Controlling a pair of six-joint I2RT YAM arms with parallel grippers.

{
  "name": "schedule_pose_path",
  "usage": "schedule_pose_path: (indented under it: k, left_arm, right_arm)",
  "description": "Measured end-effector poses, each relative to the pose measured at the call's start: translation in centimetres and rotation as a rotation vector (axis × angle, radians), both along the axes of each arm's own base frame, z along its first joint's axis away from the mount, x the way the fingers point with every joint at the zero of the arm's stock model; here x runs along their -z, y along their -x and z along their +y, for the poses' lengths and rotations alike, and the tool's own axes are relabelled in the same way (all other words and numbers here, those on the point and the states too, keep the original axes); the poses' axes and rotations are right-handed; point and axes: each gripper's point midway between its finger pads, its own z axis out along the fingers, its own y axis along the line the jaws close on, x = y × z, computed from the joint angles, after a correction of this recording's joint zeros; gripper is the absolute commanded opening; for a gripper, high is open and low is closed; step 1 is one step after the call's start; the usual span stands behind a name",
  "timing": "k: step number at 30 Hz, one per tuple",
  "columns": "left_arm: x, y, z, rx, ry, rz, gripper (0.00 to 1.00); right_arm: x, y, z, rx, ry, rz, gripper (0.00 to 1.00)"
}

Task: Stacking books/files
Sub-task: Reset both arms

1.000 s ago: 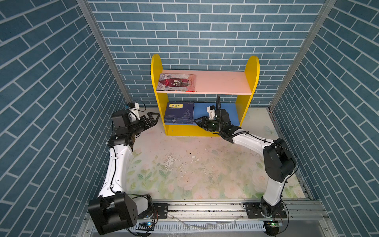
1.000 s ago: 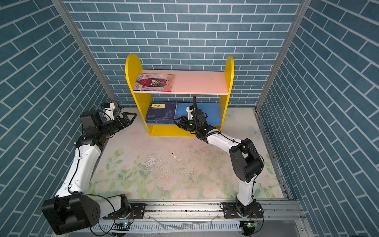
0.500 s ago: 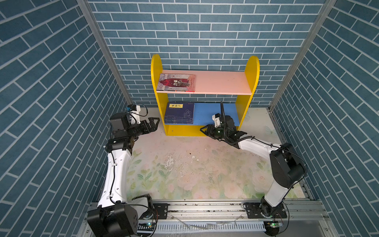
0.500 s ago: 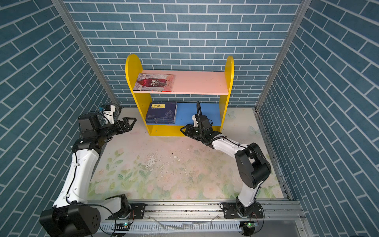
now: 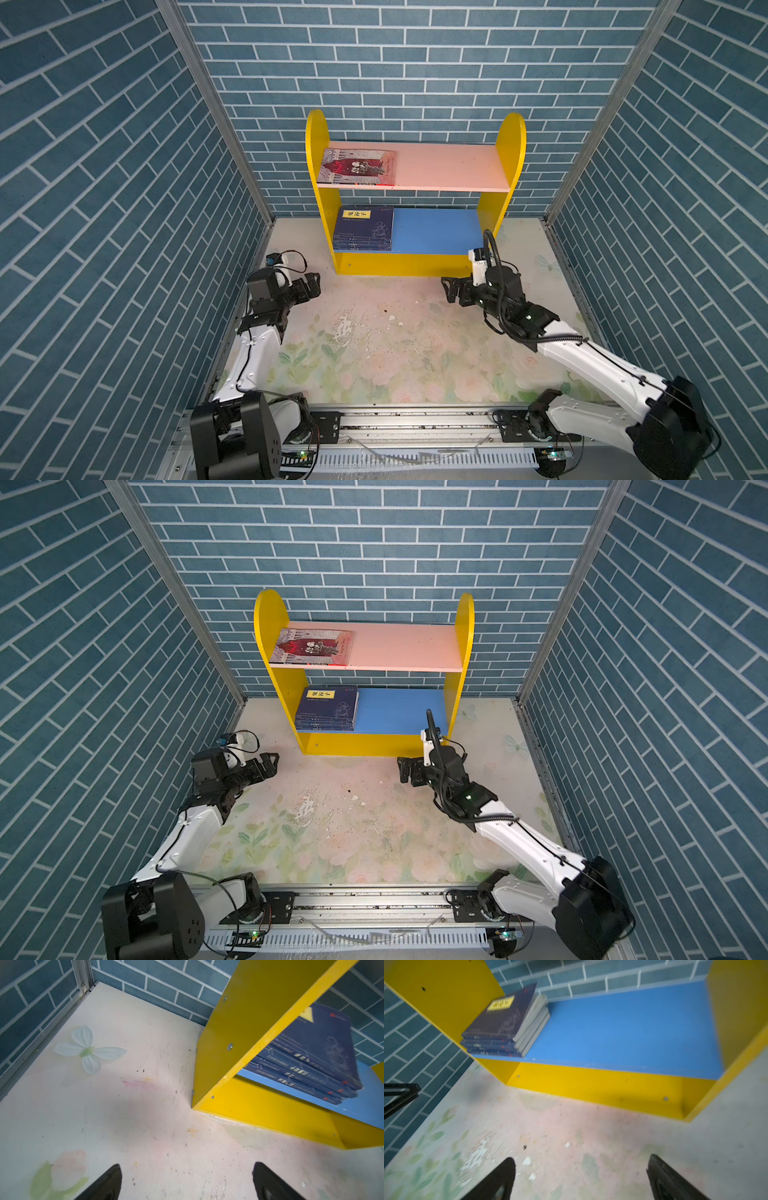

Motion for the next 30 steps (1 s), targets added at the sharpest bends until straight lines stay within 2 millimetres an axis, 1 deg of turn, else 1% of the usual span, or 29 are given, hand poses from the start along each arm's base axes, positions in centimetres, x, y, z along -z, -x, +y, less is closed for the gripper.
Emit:
schedule_pose_path:
  k: [2, 3, 7, 10, 12, 14, 16, 18, 21, 23, 26, 30]
  left_arm:
    - [1.0, -0.5, 0.3, -0.003, -0.017, -0.006, 1.0]
    - [1.3, -0.8, 0.4, -0.001, -0.029, -0.019, 1.0]
    - [2.9, -1.4, 0.4, 0.023, -0.071, -0.071, 1.0]
    - [4.1, -1.9, 0.5, 0.033, -0.09, -0.093, 1.0]
    - [4.5, -2.1, 0.5, 0.04, -0.101, -0.113, 1.0]
    - [4.4, -2.4, 0.5, 0.05, -0.114, -0.141, 1.0]
    - [4.0, -2.8, 0.4, 0.059, -0.126, -0.18, 1.0]
    - [3.7, -2.6, 0.2, 0.068, -0.136, -0.218, 1.0]
    - [4.1, -2.0, -0.2, 0.086, -0.146, -0.252, 1.0]
    - [4.7, -1.8, -0.3, 0.09, -0.147, -0.257, 1.0]
    - [5.3, -1.9, -0.4, 0.097, -0.145, -0.254, 1.0]
    - [4.1, -2.0, -0.6, 0.107, -0.163, -0.319, 1.0]
  right_arm:
    - [0.1, 0.3, -2.5, 0.054, 0.031, -0.089, 0.99]
    - [0.2, 0.3, -4.0, 0.097, 0.049, -0.129, 0.99]
    - [0.6, -0.5, -9.9, 0.284, 0.099, -0.193, 0.99]
    - [0.3, -0.9, -13.2, 0.392, 0.118, -0.224, 0.99]
    - [0.5, -1.1, -14.5, 0.434, 0.133, -0.236, 0.99]
    - [1.2, -1.1, -15.7, 0.469, 0.153, -0.239, 0.99]
    - [2.4, -1.1, -17.0, 0.507, 0.171, -0.232, 0.99]
    - [3.7, -1.2, -18.4, 0.545, 0.186, -0.217, 0.99]
    - [5.8, -1.4, -20.2, 0.587, 0.21, -0.189, 0.99]
    - [7.4, -1.8, -21.6, 0.614, 0.217, -0.163, 0.98]
    - [9.7, -2.4, -22.7, 0.626, 0.219, -0.128, 0.98]
    - [12.1, -3.1, -23.0, 0.597, 0.219, -0.106, 0.98]
